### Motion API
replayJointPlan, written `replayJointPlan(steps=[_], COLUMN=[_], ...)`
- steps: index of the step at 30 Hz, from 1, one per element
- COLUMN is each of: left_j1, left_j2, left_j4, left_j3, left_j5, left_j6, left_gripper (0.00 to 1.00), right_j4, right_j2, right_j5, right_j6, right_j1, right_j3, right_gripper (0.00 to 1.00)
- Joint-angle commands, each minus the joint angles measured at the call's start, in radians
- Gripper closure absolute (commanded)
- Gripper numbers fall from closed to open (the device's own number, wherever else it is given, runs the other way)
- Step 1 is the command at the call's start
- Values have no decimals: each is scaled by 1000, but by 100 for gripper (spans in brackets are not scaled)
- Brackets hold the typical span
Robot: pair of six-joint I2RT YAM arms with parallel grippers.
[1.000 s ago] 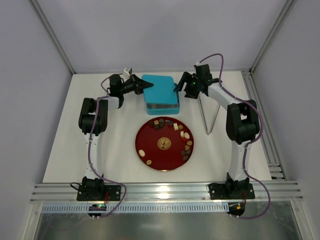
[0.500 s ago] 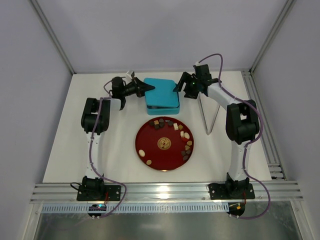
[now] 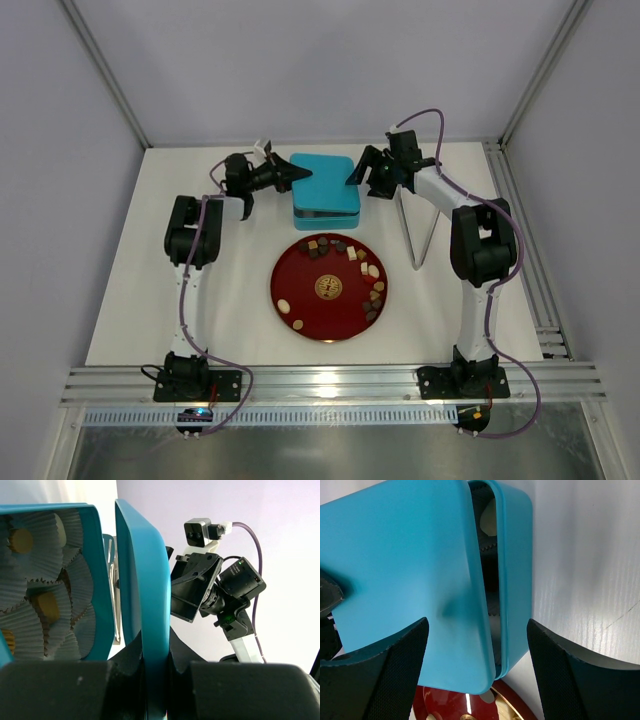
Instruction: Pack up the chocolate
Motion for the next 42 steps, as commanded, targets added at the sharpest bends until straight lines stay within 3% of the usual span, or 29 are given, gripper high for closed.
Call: replayJointPlan(steps=[1,18,34,42], left_j1=[-5,-14,3,7], left_j2=[11,48,51,50], left_j4=[70,69,60,50], left_j3=[42,68,45,36], left_j5=[10,12,26,37], left_j6=[-18,-24,-9,2], left_gripper=[93,92,87,75], right_j4=[39,36,34,36], right_j2=[1,18,44,53], right_j5=[-7,-10,-6,-4], right_j6=[-10,-18,-18,-16], right_j1=[7,14,27,28], right_j3=[36,45,43,42], right_gripper=[20,20,28,34])
